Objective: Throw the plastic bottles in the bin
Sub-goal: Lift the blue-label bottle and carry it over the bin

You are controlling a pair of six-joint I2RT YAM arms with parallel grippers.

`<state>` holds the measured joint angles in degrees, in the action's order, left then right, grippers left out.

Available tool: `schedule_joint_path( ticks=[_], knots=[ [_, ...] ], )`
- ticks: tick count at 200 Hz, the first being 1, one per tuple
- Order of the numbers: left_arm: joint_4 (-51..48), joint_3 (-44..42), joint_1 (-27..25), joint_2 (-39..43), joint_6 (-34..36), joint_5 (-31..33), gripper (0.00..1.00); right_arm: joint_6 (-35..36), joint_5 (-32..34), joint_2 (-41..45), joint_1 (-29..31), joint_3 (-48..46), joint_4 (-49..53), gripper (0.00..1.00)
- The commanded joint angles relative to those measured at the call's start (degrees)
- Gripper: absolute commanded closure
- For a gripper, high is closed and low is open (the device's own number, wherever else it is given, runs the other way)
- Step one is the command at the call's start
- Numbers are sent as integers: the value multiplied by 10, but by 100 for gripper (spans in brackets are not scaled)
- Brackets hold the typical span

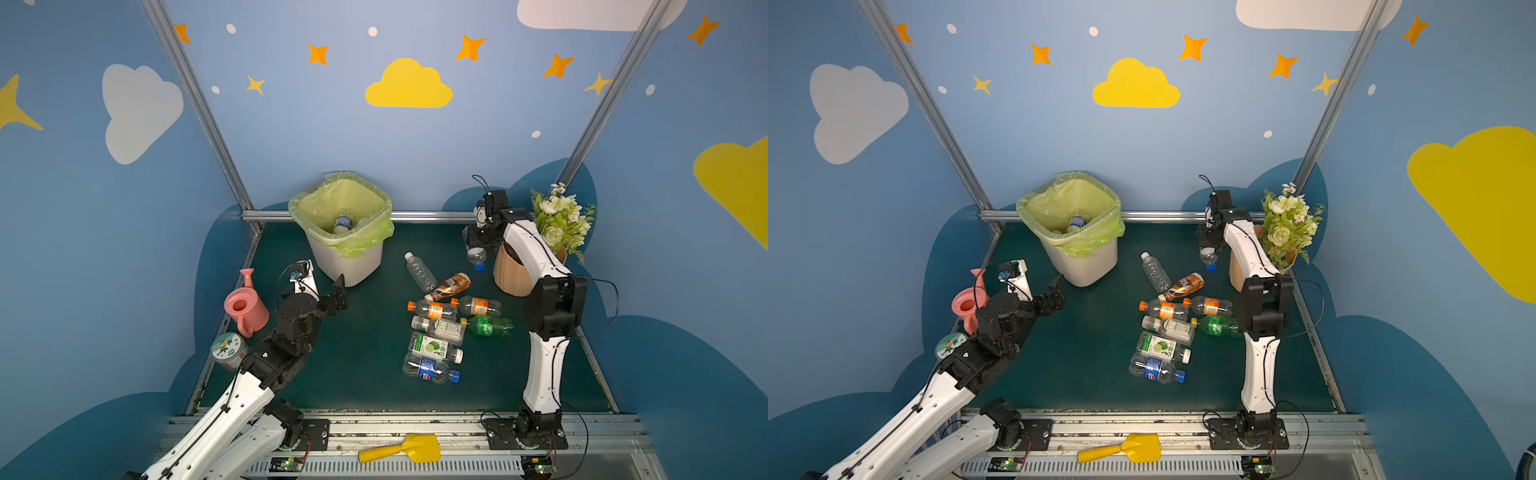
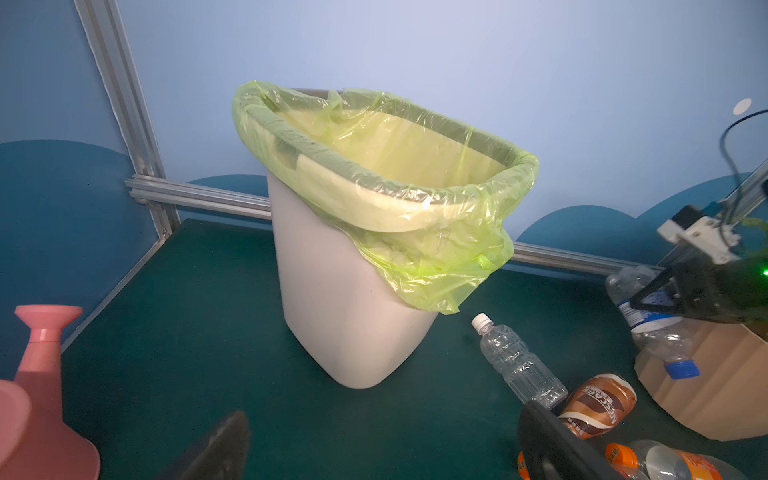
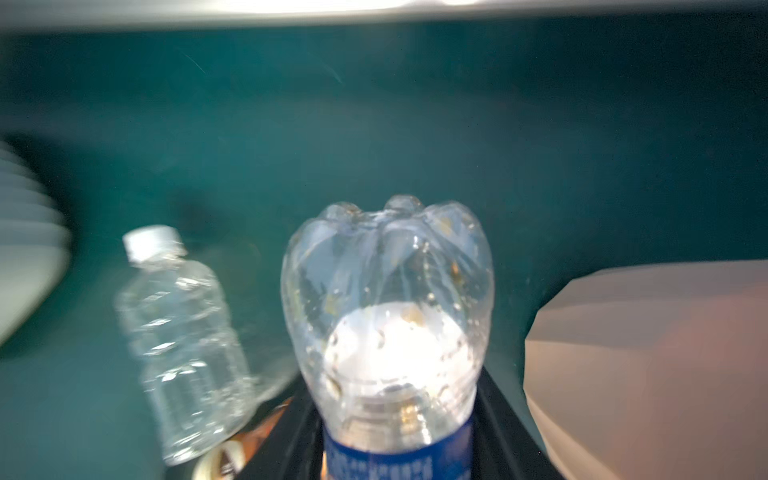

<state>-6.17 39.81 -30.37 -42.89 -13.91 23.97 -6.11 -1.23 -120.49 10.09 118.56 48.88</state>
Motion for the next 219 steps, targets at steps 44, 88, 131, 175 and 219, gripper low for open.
schedule_joint_path(
  ticks=[44, 88, 131, 175, 219],
  knots=[
    [-36, -24, 18, 4, -78, 45, 0, -85, -145, 204, 1, -143, -233, 54],
    [-64, -45, 42, 13, -121, 36, 0, -188, -223, 290, 36, -170, -388, 53],
    [-92, -56, 57, 16, -143, 24, 0, -260, -257, 267, 116, -109, -507, 52],
    [-100, -57, 59, 15, -147, 16, 0, -304, -277, 105, 198, 67, -533, 51],
    [-100, -60, 62, 11, -149, 0, 0, -292, -274, -184, 227, 444, -332, 40]
  ],
)
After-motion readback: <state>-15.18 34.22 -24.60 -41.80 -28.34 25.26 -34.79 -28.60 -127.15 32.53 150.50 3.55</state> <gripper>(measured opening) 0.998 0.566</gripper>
